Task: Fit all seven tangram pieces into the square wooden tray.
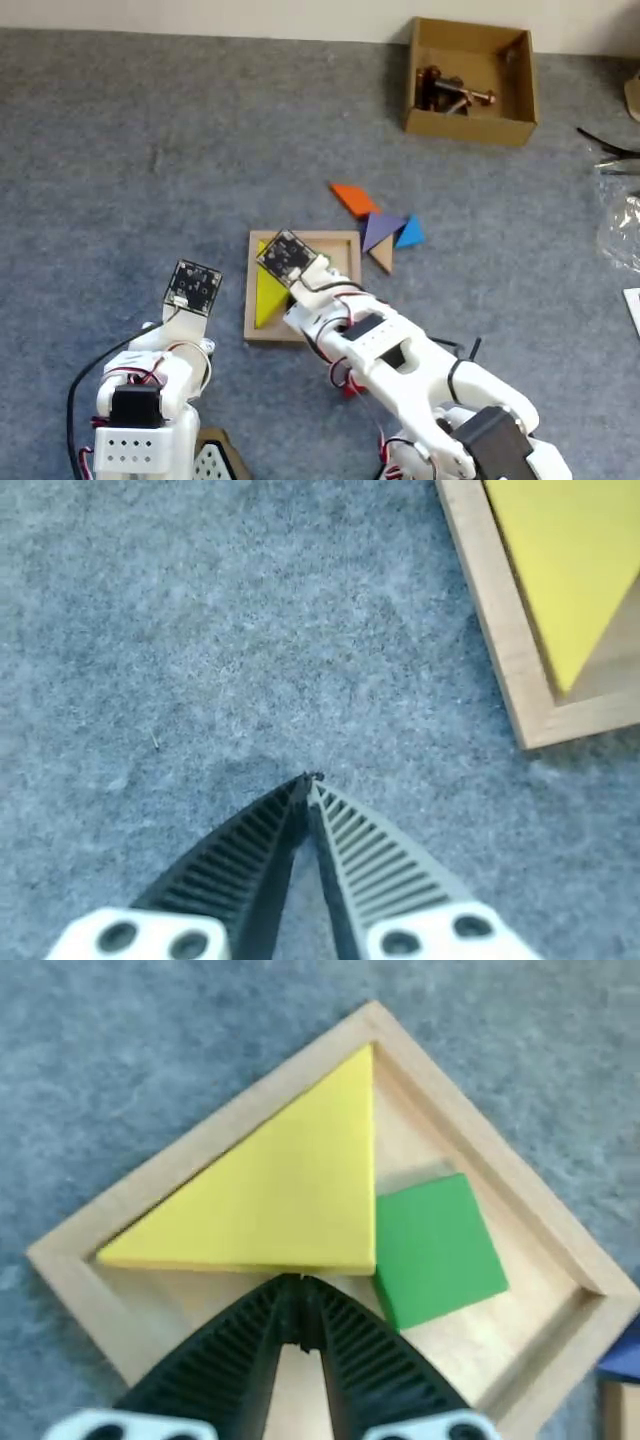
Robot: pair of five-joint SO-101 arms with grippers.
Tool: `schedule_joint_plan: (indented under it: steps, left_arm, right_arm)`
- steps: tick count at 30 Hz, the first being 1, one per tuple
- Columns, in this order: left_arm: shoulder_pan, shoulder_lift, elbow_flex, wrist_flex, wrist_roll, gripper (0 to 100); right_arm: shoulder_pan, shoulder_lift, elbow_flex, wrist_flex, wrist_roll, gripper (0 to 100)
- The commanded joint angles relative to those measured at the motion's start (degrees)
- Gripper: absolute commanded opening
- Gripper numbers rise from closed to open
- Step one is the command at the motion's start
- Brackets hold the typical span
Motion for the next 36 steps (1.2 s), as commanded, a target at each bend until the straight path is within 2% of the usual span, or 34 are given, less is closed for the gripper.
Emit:
schedule_joint_plan:
  steps: [1, 20, 26, 31, 36]
  left_arm:
    - [-0.22, -0.48, 1.19, 0.26, 0.44, 1]
    - [-0.22, -0.48, 1.19, 0.26, 0.44, 1]
    - [-0.22, -0.48, 1.19, 0.26, 0.44, 1]
    - [-0.22, -0.48, 1.19, 0.26, 0.44, 1]
    - [-0.22, -0.48, 1.19, 0.26, 0.44, 1]
  right_arm:
    - [-2.07, -0.48, -3.12, -0.84, 0.18, 0.4]
    - [-0.75, -1.10, -4.00, -0.40, 0.09, 0.4]
    - [-1.10, -10.95, -3.38, -0.04, 0.09, 0.4]
    - [-0.57, -20.18, -3.91, 12.62, 0.09, 0.4]
    - [1.45, -23.60, -3.47, 13.58, 0.09, 0.4]
